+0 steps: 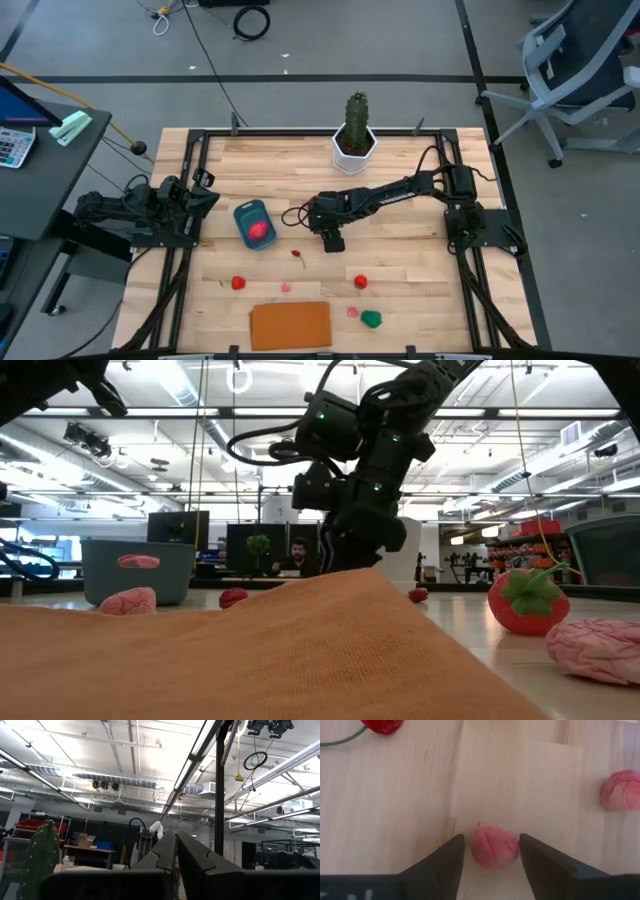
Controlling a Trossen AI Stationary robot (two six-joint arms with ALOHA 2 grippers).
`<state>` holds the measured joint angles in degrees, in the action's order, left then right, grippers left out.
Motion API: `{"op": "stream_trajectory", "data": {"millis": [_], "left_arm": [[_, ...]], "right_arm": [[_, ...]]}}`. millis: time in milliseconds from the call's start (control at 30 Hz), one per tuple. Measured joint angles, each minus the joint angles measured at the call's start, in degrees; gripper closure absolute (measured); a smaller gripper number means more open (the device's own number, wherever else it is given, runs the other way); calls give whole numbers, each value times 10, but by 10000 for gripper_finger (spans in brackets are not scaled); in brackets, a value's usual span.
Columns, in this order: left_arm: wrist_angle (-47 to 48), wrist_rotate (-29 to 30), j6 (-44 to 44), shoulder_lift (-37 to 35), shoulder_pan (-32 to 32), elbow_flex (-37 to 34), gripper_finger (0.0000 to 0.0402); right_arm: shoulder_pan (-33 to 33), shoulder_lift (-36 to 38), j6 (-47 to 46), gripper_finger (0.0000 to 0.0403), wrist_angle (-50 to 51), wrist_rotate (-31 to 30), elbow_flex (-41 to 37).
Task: Pick and placing Produce into tupperware
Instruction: Put the peach into the blue bin
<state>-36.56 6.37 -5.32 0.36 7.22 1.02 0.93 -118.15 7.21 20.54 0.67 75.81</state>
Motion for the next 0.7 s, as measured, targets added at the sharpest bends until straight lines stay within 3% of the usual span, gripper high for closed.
{"op": "stream_trajectory", "data": {"millis": [200,400,600,700], "left_arm": [[-1,0,0,0,0,0,384],[-1,0,0,0,0,0,377],[-6,0,0,0,0,0,383],[-11,0,0,0,0,0,387]], "right_arm": [[0,-1,-2,279,-3,-4,3],[1,4,4,333,-2,-62,30],[11,35,44,332,-67,-87,69],[25,34,57,324,-142,-31,92]]}}
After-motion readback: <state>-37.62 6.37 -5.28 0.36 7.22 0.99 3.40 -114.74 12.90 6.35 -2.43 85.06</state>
